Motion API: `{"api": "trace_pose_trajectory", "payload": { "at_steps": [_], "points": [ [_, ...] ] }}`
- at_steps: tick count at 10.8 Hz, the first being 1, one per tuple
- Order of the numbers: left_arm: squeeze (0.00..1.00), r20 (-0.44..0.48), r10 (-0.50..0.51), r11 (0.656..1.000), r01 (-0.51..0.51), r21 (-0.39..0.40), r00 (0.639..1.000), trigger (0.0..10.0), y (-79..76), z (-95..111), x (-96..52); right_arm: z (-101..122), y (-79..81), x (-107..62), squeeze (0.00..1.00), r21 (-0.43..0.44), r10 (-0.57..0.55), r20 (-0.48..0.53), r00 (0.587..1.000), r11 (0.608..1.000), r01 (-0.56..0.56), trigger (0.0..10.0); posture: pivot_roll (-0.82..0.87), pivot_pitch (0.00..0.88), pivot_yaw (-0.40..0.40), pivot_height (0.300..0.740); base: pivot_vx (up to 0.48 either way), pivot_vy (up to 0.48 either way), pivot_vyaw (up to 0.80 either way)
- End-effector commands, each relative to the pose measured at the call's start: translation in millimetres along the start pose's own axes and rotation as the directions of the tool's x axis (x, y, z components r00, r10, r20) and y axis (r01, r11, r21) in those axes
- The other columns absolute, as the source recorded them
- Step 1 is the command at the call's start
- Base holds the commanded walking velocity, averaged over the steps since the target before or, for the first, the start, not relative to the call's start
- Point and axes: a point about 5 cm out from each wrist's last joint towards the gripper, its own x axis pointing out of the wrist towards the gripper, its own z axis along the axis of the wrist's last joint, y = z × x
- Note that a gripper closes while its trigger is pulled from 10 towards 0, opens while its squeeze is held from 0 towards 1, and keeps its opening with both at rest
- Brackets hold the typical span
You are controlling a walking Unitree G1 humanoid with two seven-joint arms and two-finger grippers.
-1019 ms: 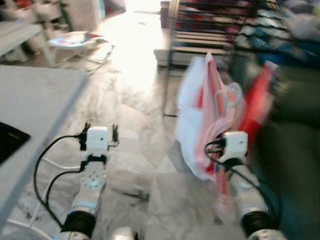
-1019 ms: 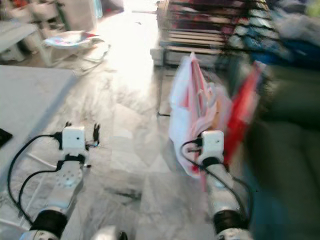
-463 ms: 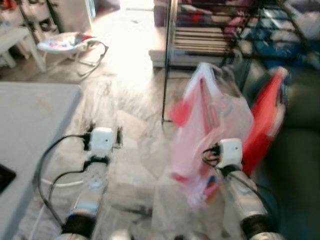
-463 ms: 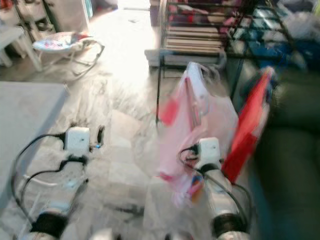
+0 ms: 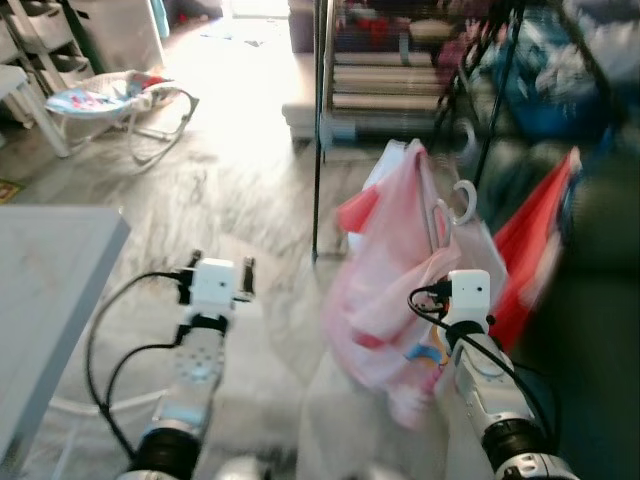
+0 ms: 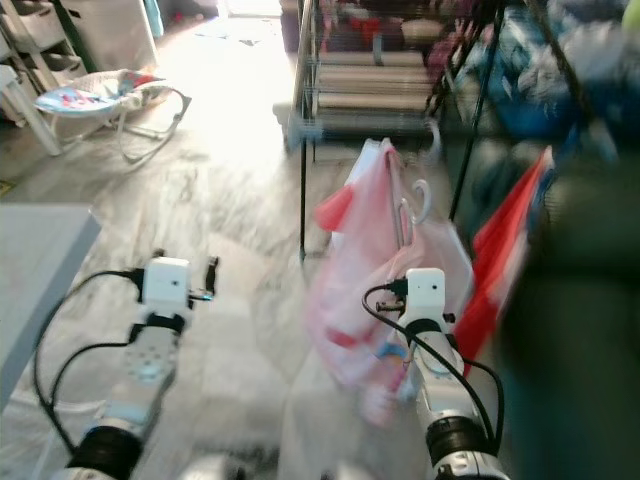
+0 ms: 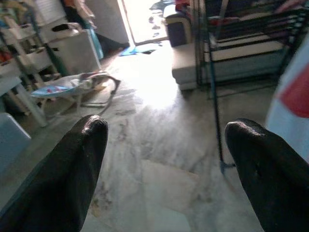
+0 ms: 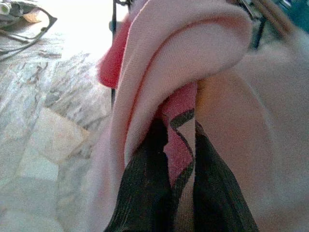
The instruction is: Hang hanger
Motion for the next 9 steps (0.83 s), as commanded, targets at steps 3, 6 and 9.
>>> {"api": "trace_pose_trajectory", "payload": {
  "at_steps": [3, 6, 9],
  "points": [
    [0.0, -0.053, 0.027, 1.0, -0.027, -0.002, 0.998, 10.0, 9.9, -6.6, -0.6, -2.9, 7.3, 1.3, 0.0, 0.008, 0.002, -0.025, 1.0, 1.0, -0.002, 10.0, 0.0, 0.083, -0.012, 0.74, 0.199, 0.393, 0.0],
    [0.0, -0.034, 0.019, 0.999, -0.02, -0.032, 0.999, 10.0, 7.6, -4.4, -2.9, -2.1, 8.8, 0.9, 0.0, 0.002, 0.01, -0.015, 1.0, 1.0, -0.01, 10.0, 0.0, 0.092, -0.012, 0.74, 0.0, 0.431, 0.0],
    [0.0, -0.025, 0.001, 1.0, -0.001, -0.005, 1.0, 10.0, 4.2, -3.2, -5.5, -15.4, 9.0, -12.5, 0.0, -0.011, 0.02, -0.036, 0.999, 1.0, -0.021, 10.0, 0.0, 0.108, -0.015, 0.74, 0.0, 0.0, 0.0]
  ]
}}
